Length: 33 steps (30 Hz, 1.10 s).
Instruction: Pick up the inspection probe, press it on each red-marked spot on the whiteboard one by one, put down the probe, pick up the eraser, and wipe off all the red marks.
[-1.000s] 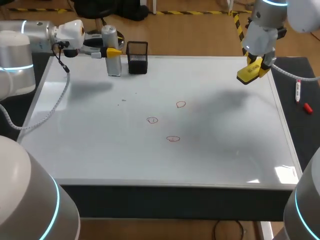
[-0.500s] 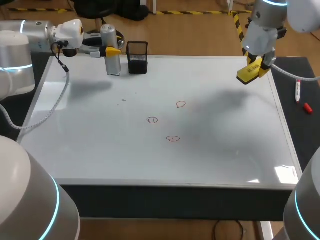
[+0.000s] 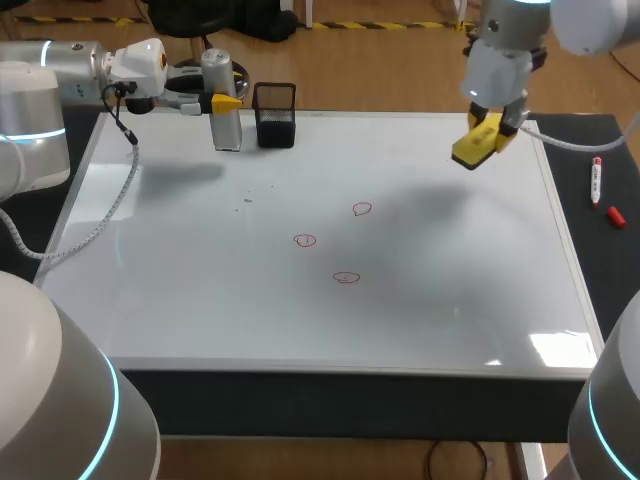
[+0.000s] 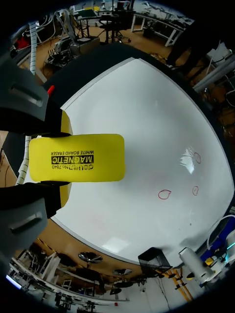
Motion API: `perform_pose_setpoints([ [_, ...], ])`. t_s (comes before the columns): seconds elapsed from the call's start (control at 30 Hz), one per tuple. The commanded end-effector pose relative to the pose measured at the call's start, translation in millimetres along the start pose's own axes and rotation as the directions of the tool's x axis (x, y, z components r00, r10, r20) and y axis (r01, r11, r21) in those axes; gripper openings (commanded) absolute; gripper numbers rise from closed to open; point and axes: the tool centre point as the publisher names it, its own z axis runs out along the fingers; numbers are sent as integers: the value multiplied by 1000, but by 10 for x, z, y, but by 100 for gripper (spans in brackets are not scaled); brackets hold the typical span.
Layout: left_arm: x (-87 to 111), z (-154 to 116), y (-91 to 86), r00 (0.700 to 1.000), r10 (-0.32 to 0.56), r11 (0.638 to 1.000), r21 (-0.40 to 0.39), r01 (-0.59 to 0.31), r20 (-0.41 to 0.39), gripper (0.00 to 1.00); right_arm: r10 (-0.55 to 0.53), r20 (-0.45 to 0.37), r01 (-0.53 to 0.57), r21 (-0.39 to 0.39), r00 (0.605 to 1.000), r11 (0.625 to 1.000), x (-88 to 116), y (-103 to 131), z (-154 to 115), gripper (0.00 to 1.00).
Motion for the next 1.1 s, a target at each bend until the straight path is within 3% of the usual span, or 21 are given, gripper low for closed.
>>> perform_pose_setpoints([
  [0.03, 9, 5, -15, 1000, 1, 1000, -1, -1, 2, 0, -48, -5, 48, -12, 999, 999, -101, 150, 8, 0],
  [0.37, 9, 5, -15, 1000, 1, 1000, -1, -1, 2, 0, -223, -3, 223, -23, 975, 975, -354, 864, 30, 0],
  [0.77, 9, 5, -15, 1000, 1, 1000, -1, -1, 2, 0, -401, 27, 401, -66, 916, 914, -669, 1635, 39, 0],
  [1.1, 9, 5, -15, 1000, 1, 1000, -1, -1, 2, 0, -475, 17, 474, -97, 880, 875, -855, 2153, 337, 0],
])
